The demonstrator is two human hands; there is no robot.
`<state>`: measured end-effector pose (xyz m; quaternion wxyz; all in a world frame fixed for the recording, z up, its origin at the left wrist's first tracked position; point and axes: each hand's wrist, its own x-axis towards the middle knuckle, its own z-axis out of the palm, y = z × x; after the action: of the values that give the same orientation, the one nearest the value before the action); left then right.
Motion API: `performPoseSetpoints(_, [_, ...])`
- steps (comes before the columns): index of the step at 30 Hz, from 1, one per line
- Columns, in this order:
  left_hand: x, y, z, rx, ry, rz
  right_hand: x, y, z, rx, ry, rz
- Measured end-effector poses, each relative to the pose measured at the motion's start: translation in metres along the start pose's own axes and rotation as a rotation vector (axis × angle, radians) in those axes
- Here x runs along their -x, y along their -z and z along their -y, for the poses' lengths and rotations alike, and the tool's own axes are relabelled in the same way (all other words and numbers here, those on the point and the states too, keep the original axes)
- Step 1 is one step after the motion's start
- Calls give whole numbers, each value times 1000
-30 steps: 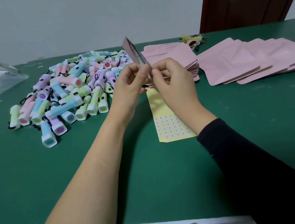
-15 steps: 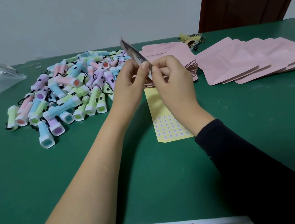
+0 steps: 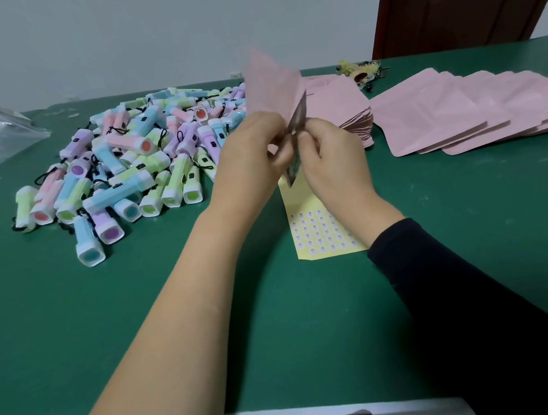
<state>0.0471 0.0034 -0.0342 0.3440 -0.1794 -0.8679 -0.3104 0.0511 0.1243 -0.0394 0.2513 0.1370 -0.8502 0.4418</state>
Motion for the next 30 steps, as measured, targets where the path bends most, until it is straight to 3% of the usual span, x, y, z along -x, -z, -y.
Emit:
performPoseSetpoints(6, [2, -2, -2, 114, 156, 45, -2, -3, 3, -138, -176, 16])
performPoseSetpoints(15, [1, -8, -13, 16, 132, 81, -5, -7, 5, -291, -384, -23])
performPoseSetpoints(19, [0, -8, -12, -18, 110, 91, -5, -5, 3, -200, -329, -34])
performPoseSetpoints(24, [0, -5, -10, 105, 183, 51, -4, -1, 3, -40, -227, -9])
performPoseSetpoints(27, [-1, -1, -6, 226, 277, -6, -4, -2, 3, -63, -222, 1])
performPoseSetpoints(30, [1, -1, -11, 177, 228, -22, -5, -4, 6, -192, -302, 4])
